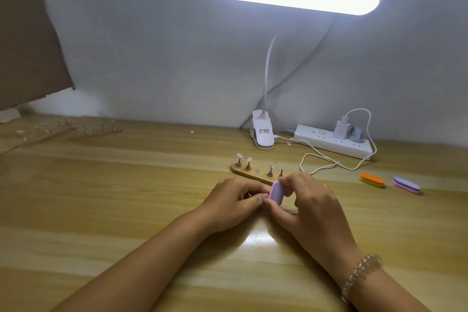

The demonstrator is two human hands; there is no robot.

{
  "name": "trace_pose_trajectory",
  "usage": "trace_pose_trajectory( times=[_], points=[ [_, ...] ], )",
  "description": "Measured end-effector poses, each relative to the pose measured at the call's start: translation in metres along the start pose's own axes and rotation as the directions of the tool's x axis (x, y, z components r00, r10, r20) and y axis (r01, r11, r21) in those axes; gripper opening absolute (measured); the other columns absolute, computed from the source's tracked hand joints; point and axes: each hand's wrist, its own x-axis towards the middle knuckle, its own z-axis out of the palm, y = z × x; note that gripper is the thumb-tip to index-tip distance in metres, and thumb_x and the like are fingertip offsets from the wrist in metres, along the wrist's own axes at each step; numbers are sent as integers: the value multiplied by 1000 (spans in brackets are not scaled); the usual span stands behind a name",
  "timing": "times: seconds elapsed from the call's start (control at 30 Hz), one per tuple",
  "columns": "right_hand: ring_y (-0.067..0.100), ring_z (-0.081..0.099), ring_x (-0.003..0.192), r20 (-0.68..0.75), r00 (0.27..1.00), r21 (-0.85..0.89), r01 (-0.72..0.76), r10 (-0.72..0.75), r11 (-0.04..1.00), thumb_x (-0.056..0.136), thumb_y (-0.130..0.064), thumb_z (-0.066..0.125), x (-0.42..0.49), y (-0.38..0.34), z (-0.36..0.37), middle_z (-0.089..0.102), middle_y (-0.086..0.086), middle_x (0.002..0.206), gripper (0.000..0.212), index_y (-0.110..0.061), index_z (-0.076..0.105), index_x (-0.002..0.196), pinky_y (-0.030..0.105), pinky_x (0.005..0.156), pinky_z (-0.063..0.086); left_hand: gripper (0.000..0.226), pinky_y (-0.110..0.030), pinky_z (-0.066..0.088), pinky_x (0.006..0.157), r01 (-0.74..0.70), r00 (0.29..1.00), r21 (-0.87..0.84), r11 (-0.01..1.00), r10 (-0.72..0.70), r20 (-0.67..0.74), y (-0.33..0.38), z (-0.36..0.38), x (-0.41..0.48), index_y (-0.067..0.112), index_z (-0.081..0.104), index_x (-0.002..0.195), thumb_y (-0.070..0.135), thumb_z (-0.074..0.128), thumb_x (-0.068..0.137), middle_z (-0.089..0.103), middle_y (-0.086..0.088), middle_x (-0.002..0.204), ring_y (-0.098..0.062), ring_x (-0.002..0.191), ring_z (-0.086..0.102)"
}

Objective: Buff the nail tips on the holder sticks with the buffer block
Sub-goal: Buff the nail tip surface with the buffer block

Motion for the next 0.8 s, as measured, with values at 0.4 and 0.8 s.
trace_pose_trajectory(
  times=[0.4, 0.8],
  points=[
    [0, 48, 62, -82, 984, 184, -144, 161, 972, 77, -36, 78, 0, 11, -3, 56, -13, 83, 25, -24, 62, 93, 11, 58, 34, 27, -48, 50, 98, 48, 999, -134, 990, -50, -12, -4, 1, 1, 19, 71, 102, 30, 51, 90, 76, 5, 95, -14, 99, 69],
    [10, 52, 70, 18, 997, 33, -73, 72, 997, 84, -57, 60, 0, 9, 0, 57, -12, 84, 32, -26, 60, 89, 33, 69, 41, 22, -40, 53, 91, 43, 999, -98, 994, -44, -9, -6, 1, 2, 26, 73, 106, 28, 55, 94, 74, 12, 99, -9, 97, 67]
  ],
)
